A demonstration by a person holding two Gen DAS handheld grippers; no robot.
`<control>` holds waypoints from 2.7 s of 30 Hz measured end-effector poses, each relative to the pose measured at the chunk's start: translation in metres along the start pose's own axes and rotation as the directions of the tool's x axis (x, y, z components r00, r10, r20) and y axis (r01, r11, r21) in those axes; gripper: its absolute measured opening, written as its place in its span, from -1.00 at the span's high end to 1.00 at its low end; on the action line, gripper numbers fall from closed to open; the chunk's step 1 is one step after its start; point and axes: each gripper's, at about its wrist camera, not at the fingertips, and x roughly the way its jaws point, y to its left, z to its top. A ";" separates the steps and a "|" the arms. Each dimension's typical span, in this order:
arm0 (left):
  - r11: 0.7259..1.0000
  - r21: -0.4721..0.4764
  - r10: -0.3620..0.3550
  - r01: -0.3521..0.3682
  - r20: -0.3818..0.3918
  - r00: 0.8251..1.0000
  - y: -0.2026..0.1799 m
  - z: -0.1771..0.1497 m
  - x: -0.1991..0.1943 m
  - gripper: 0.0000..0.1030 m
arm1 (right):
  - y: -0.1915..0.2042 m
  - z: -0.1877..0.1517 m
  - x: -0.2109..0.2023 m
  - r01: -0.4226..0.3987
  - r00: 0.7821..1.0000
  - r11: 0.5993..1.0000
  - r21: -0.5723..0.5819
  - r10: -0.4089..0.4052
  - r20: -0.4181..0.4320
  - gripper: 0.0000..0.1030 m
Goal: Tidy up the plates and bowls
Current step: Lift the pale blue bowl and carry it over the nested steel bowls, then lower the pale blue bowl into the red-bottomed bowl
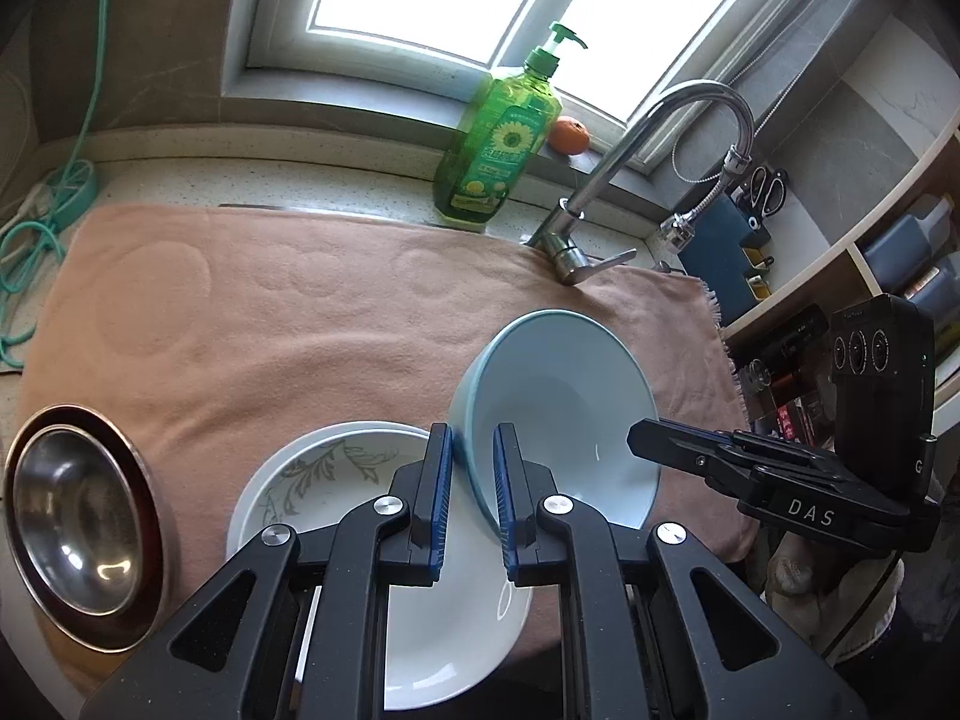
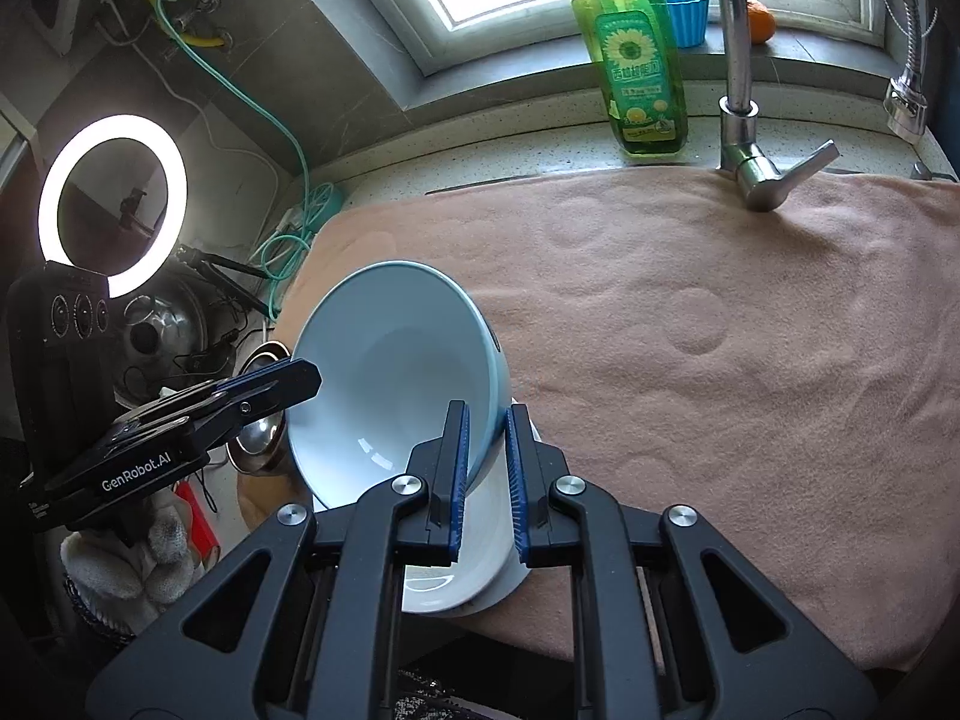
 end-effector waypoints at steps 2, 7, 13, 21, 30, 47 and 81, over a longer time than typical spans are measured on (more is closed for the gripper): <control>1.000 -0.017 0.008 -0.008 0.016 1.000 0.008 -0.002 -0.009 0.77 | 0.011 0.003 0.004 -0.007 1.000 1.000 -0.022 0.007 -0.004 0.76; 0.998 -0.062 0.030 -0.027 0.046 0.998 0.030 -0.008 -0.028 0.77 | 0.039 0.009 0.018 -0.031 0.999 0.997 -0.069 0.029 -0.022 0.76; 0.992 -0.115 0.064 -0.055 0.074 0.995 0.059 -0.013 -0.049 0.77 | 0.071 0.013 0.036 -0.058 0.997 0.991 -0.122 0.053 -0.049 0.76; 0.979 -0.185 0.107 -0.087 0.099 0.989 0.094 -0.023 -0.071 0.77 | 0.112 0.018 0.064 -0.088 0.993 0.981 -0.176 0.073 -0.088 0.76; 0.956 -0.268 0.151 -0.118 0.109 0.982 0.136 -0.037 -0.092 0.77 | 0.157 0.019 0.099 -0.116 0.988 0.965 -0.236 0.086 -0.132 0.76; 0.913 -0.375 0.199 -0.159 0.070 0.978 0.193 -0.061 -0.101 0.77 | 0.195 0.009 0.164 -0.139 0.968 0.954 -0.267 0.074 -0.239 0.76; 0.897 -0.404 0.191 -0.179 -0.010 0.982 0.216 -0.070 -0.077 0.77 | 0.203 0.003 0.192 -0.097 0.959 0.949 -0.299 0.009 -0.283 0.76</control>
